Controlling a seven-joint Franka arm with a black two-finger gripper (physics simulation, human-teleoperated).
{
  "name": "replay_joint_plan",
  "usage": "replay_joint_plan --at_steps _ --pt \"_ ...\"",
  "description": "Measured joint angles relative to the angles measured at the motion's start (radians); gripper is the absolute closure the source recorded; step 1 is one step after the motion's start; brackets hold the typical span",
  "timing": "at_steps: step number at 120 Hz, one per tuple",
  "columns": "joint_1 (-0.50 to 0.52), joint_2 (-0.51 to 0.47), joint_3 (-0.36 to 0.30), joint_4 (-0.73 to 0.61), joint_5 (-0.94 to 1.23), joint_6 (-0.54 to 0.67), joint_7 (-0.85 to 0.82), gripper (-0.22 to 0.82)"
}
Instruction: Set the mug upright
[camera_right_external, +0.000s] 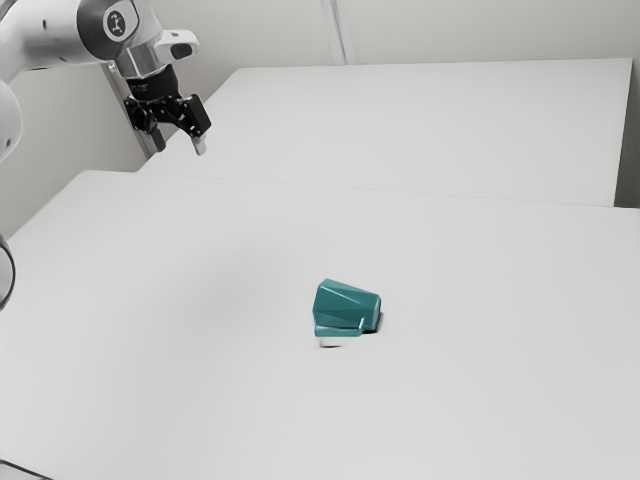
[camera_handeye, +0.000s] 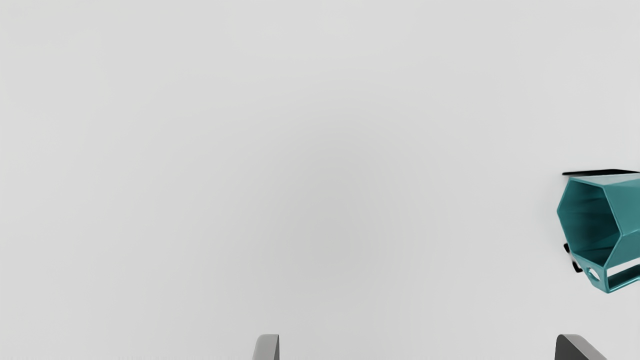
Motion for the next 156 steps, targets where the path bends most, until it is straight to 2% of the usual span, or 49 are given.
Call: replay_joint_plan --at_steps 40,64,90,117,156 --pt "0.000 -0.006 -0.004 -0.015 -0.013 -0.001 -0.007 0.00" --pt "0.018 -0.040 0.007 -0.181 -0.224 0.050 -0.006 0.00" --pt "0.020 -0.055 0.008 -0.406 -0.497 0.210 0.061 0.00" --pt "0.016 -0.055 0.007 -0.582 -0.718 0.333 0.173 0.00" --pt "-0.003 -0.046 -0.020 -0.744 -0.890 0.472 0.374 0.00"
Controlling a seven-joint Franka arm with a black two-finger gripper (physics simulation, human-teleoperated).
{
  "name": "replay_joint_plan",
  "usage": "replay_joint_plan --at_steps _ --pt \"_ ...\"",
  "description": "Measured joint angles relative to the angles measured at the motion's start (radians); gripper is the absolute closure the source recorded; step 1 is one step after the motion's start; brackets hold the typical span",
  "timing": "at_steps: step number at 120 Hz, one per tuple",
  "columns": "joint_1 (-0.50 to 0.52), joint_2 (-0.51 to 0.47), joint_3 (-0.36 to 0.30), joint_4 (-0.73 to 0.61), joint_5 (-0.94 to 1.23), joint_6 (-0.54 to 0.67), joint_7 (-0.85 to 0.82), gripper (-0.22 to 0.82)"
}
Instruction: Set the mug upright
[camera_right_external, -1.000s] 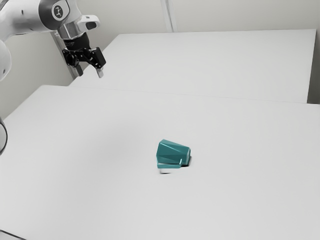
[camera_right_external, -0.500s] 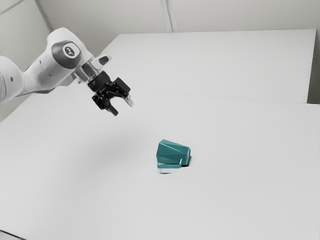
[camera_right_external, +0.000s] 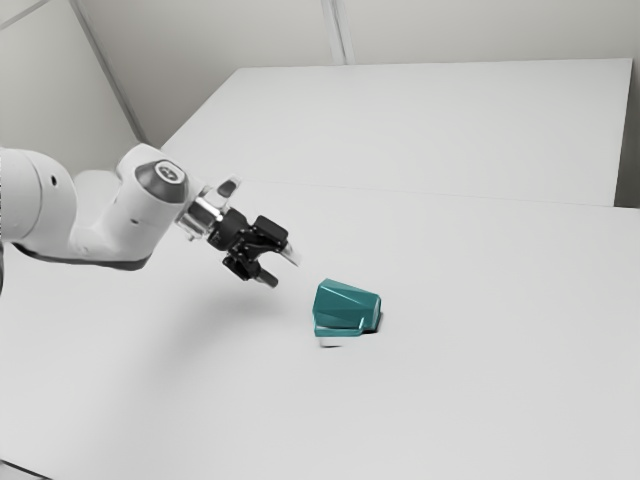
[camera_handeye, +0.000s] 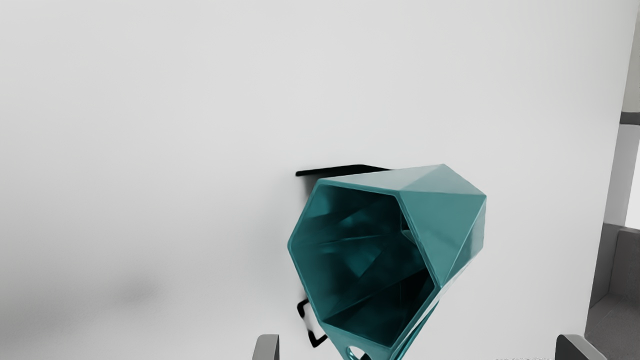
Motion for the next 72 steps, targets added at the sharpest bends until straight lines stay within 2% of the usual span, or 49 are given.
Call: replay_joint_plan --at_steps 34,72 --pt "-0.005 0.003 -0.061 -0.060 -0.126 0.099 0.120 0.00" --pt "-0.005 0.011 -0.116 -0.091 -0.244 0.136 0.175 0.00"
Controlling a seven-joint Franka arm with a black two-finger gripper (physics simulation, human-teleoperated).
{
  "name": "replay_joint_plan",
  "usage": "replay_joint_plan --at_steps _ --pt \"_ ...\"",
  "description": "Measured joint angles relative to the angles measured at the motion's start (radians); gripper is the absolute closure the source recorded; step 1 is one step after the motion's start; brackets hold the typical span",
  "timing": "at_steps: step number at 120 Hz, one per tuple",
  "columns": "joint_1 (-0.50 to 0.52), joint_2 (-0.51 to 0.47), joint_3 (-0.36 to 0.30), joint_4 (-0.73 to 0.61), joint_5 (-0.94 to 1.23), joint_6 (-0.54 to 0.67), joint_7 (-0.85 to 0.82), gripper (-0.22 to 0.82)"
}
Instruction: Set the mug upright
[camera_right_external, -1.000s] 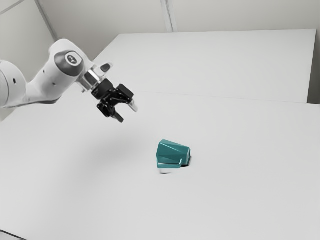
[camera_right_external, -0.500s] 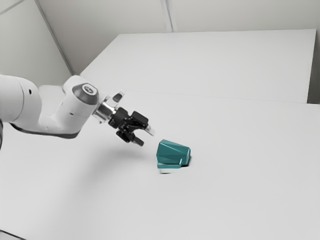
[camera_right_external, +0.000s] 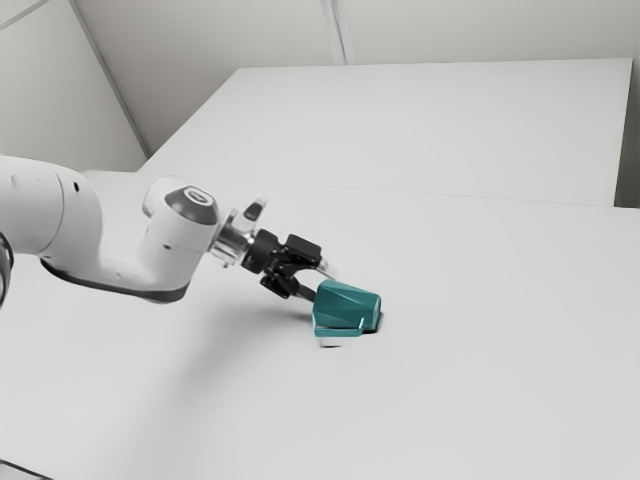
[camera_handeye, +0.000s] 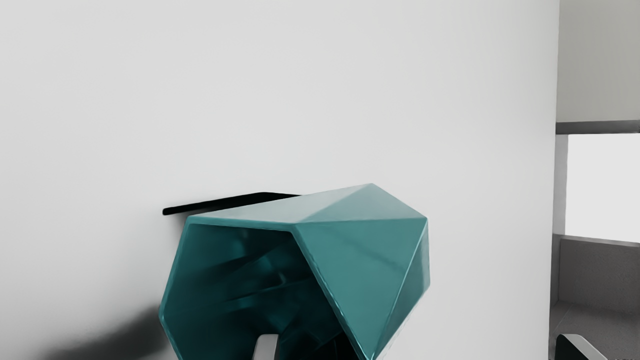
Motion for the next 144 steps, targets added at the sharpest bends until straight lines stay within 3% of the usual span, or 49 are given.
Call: replay_joint_plan --at_steps 11,34,52,79,105,123,144 --pt "-0.001 0.001 -0.007 -0.004 -0.017 0.004 0.009 0.08" --pt "-0.002 0.010 -0.009 -0.007 -0.036 0.008 0.020 0.49" --pt "-0.004 0.012 -0.011 -0.006 -0.039 0.010 0.026 0.66" --pt "-0.006 -0.024 -0.012 -0.005 -0.036 0.011 0.034 0.75" --pt "-0.020 -0.132 -0.011 -0.006 0.013 0.008 0.032 0.77" --pt "-0.017 -0.203 -0.010 0.016 0.242 0.007 -0.019 0.78" --pt "-0.022 -0.222 -0.002 0.103 0.631 0.001 -0.132 0.78"
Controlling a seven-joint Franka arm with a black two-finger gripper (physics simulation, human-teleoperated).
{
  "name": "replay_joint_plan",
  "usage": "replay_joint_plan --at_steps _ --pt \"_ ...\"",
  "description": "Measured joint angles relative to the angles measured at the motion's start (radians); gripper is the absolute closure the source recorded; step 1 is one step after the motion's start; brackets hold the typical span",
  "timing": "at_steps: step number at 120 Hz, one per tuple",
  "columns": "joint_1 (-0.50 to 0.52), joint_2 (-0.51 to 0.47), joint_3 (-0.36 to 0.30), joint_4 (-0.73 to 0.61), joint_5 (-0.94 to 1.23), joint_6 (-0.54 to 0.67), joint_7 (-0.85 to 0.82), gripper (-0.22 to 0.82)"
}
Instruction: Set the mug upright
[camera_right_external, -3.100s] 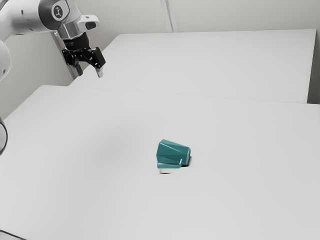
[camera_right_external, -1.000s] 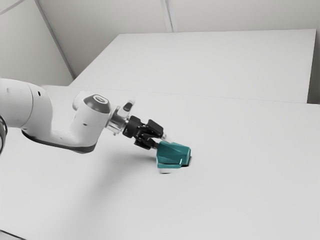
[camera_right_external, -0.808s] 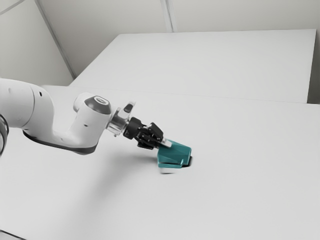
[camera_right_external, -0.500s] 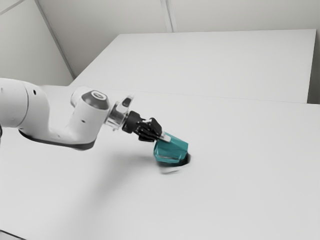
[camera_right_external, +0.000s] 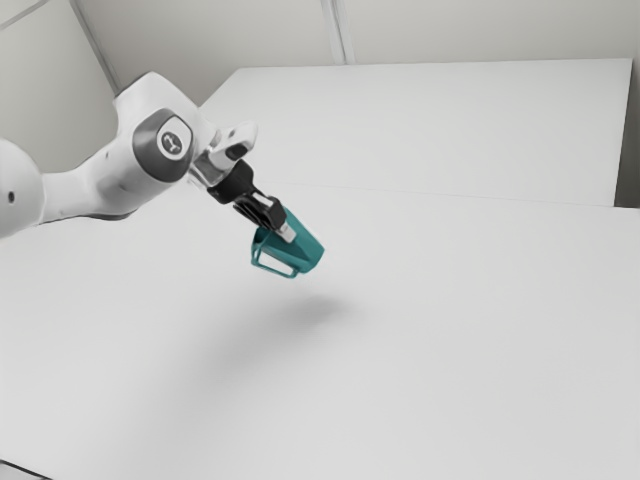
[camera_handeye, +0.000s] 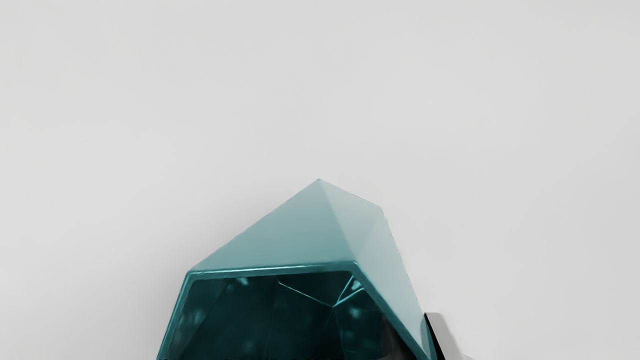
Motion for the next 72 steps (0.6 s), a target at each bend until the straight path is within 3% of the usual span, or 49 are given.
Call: replay_joint_plan --at_steps 31,72 --pt "0.001 0.007 0.004 0.072 0.397 -0.065 -0.232 0.78" --pt "-0.006 0.116 -0.008 0.068 0.507 -0.045 -0.473 0.78"
